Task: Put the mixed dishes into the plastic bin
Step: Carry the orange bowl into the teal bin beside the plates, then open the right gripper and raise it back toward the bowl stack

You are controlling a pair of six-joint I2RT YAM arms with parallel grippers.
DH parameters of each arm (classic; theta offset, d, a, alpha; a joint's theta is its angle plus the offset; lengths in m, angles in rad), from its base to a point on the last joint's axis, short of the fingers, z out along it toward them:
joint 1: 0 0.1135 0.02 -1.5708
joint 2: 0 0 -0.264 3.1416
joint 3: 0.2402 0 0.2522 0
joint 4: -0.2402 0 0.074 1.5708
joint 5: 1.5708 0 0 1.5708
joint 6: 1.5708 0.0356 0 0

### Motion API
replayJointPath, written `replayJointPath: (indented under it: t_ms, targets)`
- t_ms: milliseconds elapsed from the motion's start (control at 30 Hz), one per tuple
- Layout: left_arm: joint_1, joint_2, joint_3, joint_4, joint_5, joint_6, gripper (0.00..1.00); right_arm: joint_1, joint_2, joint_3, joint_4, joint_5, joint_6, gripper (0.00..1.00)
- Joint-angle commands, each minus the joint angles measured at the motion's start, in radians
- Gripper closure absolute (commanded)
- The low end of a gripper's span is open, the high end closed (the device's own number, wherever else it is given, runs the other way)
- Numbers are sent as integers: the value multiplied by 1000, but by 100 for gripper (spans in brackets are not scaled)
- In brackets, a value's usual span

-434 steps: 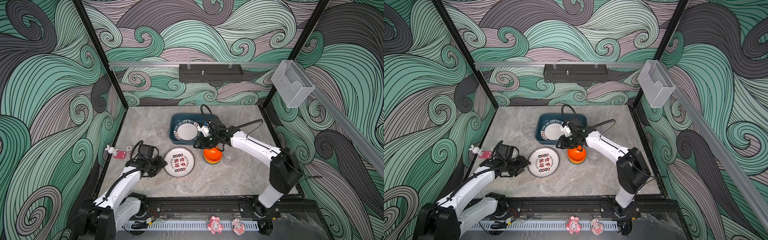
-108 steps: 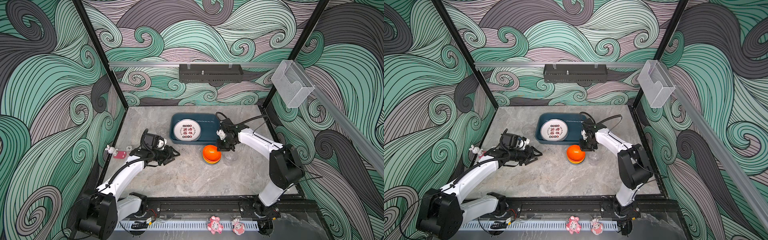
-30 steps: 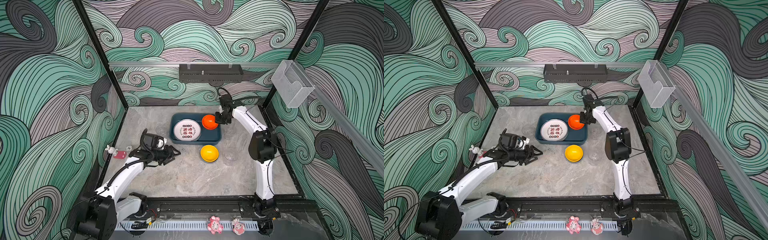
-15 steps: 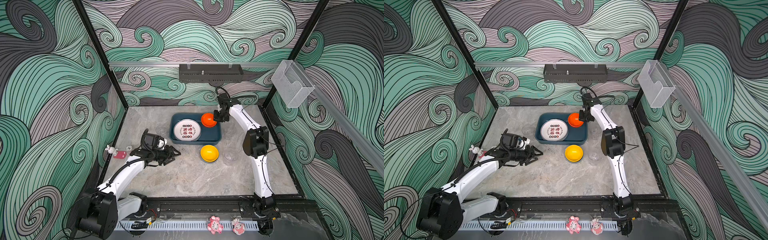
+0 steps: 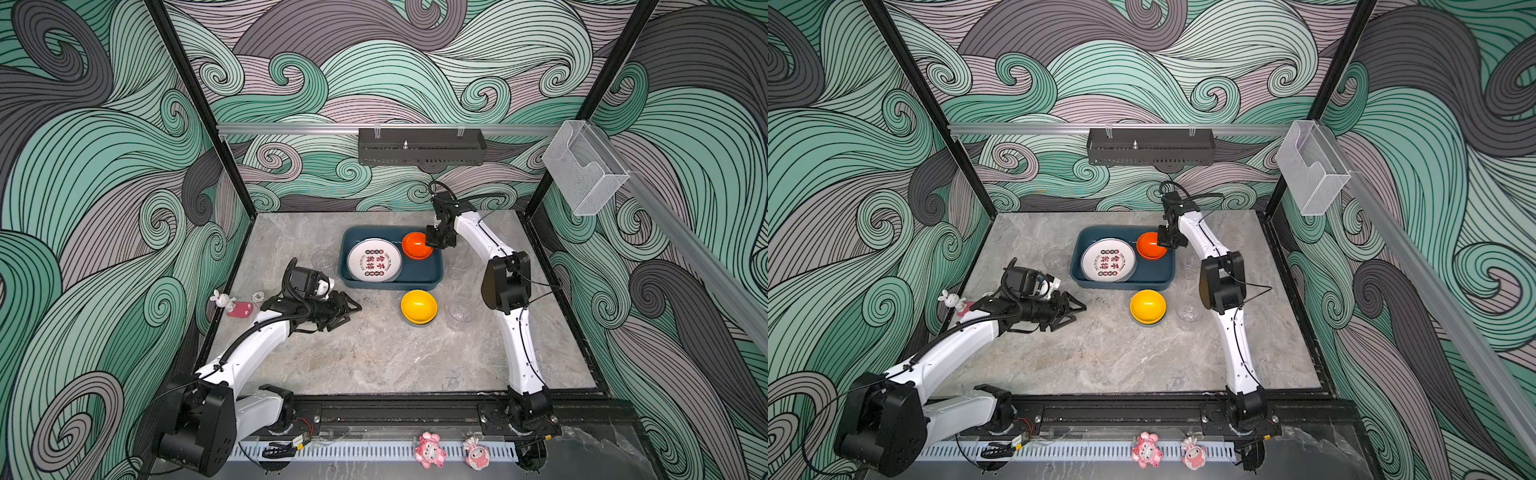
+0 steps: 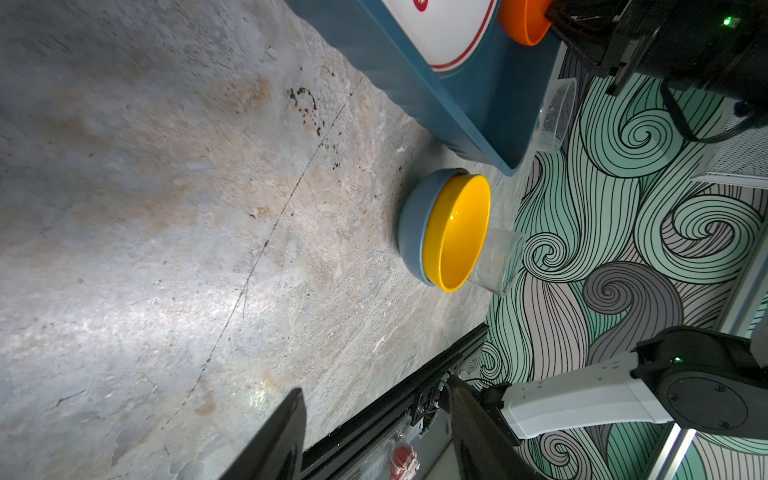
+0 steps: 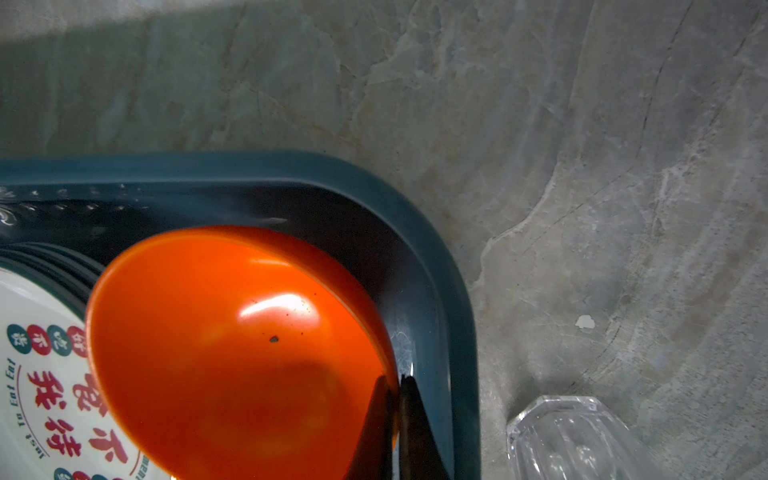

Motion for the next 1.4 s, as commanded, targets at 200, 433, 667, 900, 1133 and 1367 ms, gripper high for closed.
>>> replayJointPath:
  t_ms: [200,433,667,900,1133,1367]
  targets:
    - [-4,10,15,0,-3,1,42,-3,8,27,-4,16,11,100]
    - [-4,18,18,1,-2,1,42,-2,13,20,-4,17,14,100]
    - [-5,24,18,4,1,2,42,-3,17,21,-4,15,15,99]
    - [-5,29,18,8,4,1,42,-1,10,18,-14,23,13,86]
    - [-4,14,18,5,4,-1,42,9,-34,11,-25,28,11,81]
    - [-4,-20,21,-3,-6,1,40,35,-149,-77,-25,41,7,78]
